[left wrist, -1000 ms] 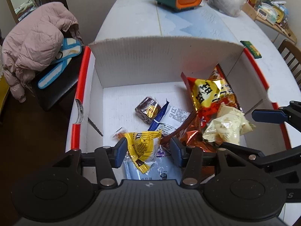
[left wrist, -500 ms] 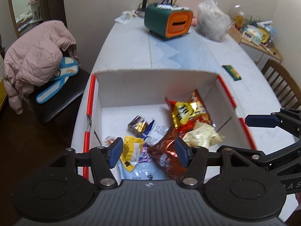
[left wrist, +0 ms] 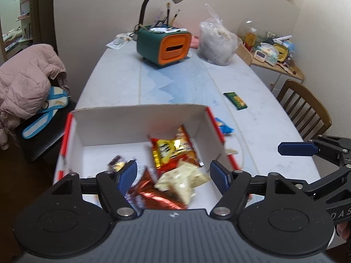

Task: Organize snacks
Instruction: 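Withdraw both open tools from the box toward the blue and green packets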

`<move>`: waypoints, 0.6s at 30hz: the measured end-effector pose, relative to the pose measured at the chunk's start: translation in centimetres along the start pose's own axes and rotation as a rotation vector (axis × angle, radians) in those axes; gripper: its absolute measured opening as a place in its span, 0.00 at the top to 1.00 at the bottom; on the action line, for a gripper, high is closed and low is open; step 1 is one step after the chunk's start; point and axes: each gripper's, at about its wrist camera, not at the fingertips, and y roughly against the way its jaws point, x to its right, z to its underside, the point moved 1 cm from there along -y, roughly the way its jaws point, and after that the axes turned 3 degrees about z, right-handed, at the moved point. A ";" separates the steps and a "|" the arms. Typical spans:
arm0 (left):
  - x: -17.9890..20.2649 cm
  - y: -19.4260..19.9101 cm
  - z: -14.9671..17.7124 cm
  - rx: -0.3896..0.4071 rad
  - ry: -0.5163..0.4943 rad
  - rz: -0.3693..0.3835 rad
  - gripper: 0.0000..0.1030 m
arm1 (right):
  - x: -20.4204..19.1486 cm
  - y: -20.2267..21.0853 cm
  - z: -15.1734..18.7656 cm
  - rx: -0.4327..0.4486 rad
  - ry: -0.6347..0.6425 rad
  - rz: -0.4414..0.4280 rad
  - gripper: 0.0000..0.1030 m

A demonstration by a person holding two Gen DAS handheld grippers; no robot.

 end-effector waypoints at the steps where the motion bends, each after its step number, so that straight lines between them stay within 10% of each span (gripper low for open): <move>1: 0.6 -0.2 -0.1 0.004 0.001 0.005 0.28 | 0.6 0.2 0.1 0.002 -0.007 0.002 0.11; 18: 13.0 -6.5 -0.9 0.004 0.080 -0.011 0.25 | 15.5 3.9 2.2 0.036 -0.043 0.062 0.00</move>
